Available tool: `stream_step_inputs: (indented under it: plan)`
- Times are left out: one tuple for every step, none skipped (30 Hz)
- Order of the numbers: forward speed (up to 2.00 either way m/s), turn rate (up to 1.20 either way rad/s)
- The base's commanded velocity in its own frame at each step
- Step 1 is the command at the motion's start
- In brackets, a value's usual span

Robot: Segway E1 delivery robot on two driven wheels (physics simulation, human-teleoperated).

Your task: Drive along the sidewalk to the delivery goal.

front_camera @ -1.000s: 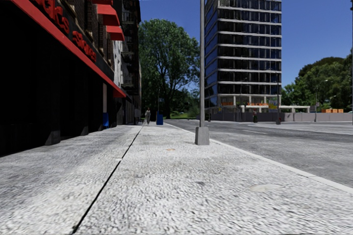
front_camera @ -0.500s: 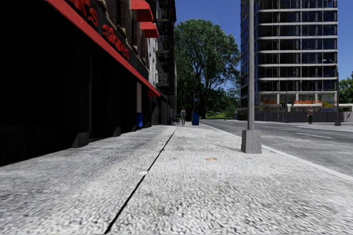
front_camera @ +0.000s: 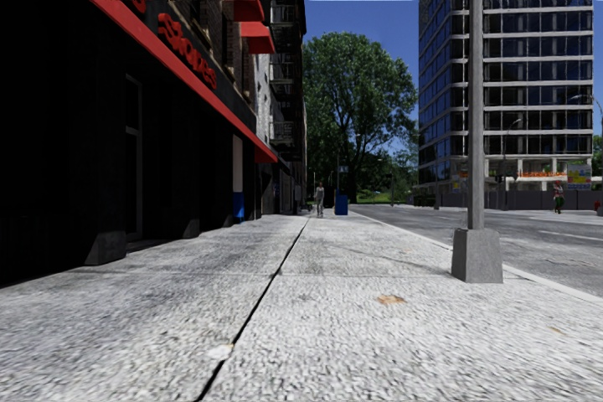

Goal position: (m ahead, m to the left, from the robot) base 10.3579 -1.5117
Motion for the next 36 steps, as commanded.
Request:
stream_step_inputs:
  plan:
    - [2.0,0.0]
    - [2.0,0.0]
    - [2.0,0.0]
    - [2.0,0.0]
    - [2.0,0.0]
    - [2.0,0.0]
    - [2.0,0.0]
    - [2.0,0.0]
    - [2.0,0.0]
    - [2.0,0.0]
    - [2.0,0.0]
    - [2.0,0.0]
    - [2.0,0.0]
    - [2.0,0.0]
    - [2.0,0.0]
    - [2.0,0.0]
    - [2.0,0.0]
    - [2.0,0.0]
    - [2.0,0.0]
    - [2.0,0.0]
    - [2.0,0.0]
    - [2.0,0.0]
    - [2.0,0.0]
    - [2.0,0.0]
    - [2.0,0.0]
    - [2.0,-0.03]
    - [2.0,-0.03]
    - [2.0,-0.48]
    - [2.0,-0.73]
    - [2.0,-0.89]
    - [2.0,-0.95]
    - [2.0,-0.95]
    - [2.0,-0.93]
    - [2.0,0.0]
    - [2.0,0.0]
    - [2.0,0.0]
